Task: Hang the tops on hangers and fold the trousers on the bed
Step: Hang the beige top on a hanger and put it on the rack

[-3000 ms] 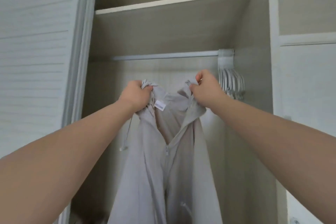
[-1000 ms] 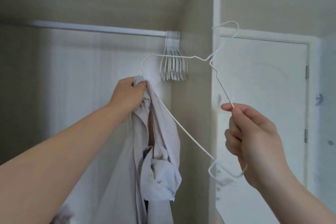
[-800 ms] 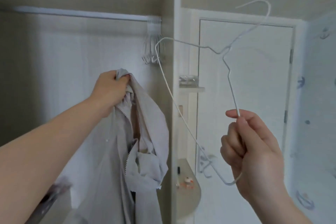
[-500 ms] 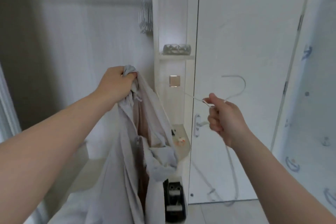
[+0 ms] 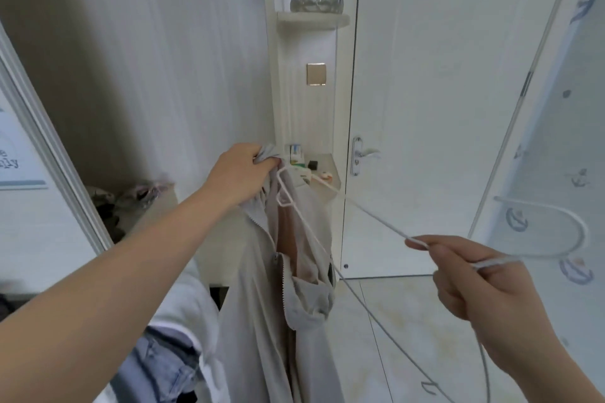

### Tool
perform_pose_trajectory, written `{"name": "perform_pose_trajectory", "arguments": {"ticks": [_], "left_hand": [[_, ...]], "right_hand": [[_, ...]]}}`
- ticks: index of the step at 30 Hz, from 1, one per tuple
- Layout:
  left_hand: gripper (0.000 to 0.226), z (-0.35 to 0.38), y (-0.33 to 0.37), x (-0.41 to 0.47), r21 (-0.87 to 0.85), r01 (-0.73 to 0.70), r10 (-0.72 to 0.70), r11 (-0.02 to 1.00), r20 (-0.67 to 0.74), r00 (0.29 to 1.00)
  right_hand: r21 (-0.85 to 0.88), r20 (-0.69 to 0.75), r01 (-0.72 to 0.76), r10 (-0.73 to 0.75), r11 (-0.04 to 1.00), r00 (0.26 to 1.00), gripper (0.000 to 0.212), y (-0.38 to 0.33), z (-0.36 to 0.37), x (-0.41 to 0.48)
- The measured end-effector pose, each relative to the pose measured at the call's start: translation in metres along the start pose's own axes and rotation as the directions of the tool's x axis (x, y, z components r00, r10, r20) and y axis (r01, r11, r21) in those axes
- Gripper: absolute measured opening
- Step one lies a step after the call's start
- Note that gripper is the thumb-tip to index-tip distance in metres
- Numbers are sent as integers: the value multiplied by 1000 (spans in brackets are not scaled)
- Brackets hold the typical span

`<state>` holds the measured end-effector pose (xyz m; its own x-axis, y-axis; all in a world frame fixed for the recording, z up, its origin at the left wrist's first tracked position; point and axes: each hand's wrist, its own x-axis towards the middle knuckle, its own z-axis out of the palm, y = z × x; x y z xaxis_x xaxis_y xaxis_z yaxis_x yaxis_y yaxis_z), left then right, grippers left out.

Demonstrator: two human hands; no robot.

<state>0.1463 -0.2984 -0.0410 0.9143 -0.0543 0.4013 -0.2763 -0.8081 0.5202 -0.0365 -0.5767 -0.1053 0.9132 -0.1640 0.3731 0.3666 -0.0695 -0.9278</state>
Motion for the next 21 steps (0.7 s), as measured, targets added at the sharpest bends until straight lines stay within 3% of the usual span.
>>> {"name": "perform_pose_trajectory", "arguments": {"ticks": [5,9,14,17,19,21], "left_hand": [[43,22,22,-35,-91,-75,86,993,135,987],[38,23,47,-53,-108,-201,220,974,216,951],[49,41,83,-78,-237,-297,370,925,383,846],[50,56,87,-87,-290,-182,312,940,506,804],[36,57,81,-91,-311,-150,306,939,553,775],[32,49,73,-96,-181,-293,344,939,541,768]], "right_hand": [[-179,68,-7,19,984,997,22,13,-2,-19],[-286,107,19,12,958,994,30,15,-9,-18],[-399,227,30,67,916,972,23,36,24,-7],[-285,207,-11,72,958,976,29,51,41,-10],[-136,185,-41,66,990,981,35,54,38,-16],[-75,171,-38,50,996,984,35,55,30,-19]]}}
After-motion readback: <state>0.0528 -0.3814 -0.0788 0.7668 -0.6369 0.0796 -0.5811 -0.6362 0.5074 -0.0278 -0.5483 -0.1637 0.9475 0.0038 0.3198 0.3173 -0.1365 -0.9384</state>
